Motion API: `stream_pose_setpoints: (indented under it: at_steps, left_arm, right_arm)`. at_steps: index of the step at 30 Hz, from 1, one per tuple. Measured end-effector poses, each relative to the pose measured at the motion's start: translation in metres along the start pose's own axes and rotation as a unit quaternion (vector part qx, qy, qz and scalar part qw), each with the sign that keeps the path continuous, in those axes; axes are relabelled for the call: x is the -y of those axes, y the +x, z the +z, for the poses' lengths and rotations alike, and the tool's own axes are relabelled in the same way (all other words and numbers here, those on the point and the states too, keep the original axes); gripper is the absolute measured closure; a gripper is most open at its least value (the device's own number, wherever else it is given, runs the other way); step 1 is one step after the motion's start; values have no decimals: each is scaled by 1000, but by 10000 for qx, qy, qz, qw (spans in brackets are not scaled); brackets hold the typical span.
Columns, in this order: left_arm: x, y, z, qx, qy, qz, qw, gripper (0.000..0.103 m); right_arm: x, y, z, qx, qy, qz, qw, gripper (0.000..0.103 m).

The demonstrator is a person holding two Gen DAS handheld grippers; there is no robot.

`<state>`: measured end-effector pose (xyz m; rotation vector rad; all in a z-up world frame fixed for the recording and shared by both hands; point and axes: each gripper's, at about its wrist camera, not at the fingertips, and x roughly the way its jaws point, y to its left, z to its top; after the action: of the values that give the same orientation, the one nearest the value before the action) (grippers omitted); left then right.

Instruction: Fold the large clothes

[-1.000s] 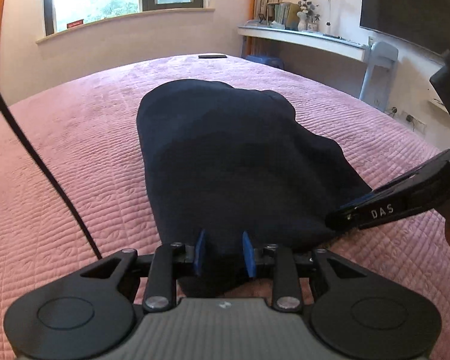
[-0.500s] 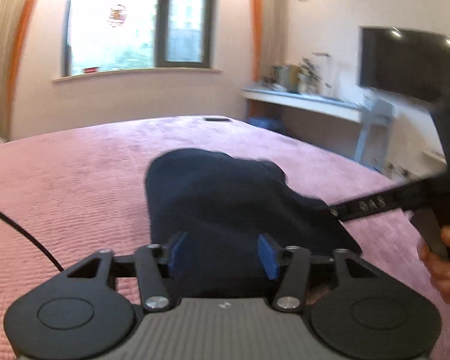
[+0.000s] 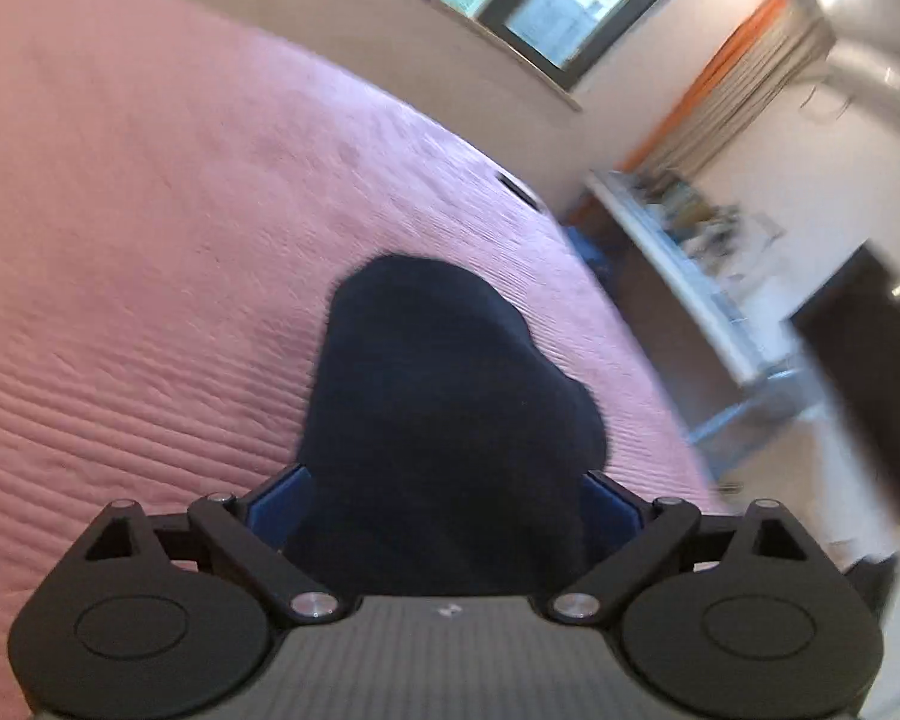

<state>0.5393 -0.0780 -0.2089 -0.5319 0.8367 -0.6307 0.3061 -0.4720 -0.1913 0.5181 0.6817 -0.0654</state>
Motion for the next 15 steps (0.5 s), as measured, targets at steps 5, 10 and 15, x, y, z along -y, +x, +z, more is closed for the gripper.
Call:
stream_pose_setpoints:
  at_steps: [5, 10, 15]
  left_arm:
    - [-43, 34, 17, -372, -278, -432, 9980, 8]
    - [-46, 54, 21, -559, -86, -401, 9976, 5]
    - [-43, 68, 12, -767, 125, -349, 9964, 3]
  right_arm:
    - [12, 29, 0, -285, -9, 304, 9991, 20]
    - [13, 46, 1, -422, -210, 341, 9983, 2]
    - [18, 49, 2, -463, -181, 511, 9975, 0]
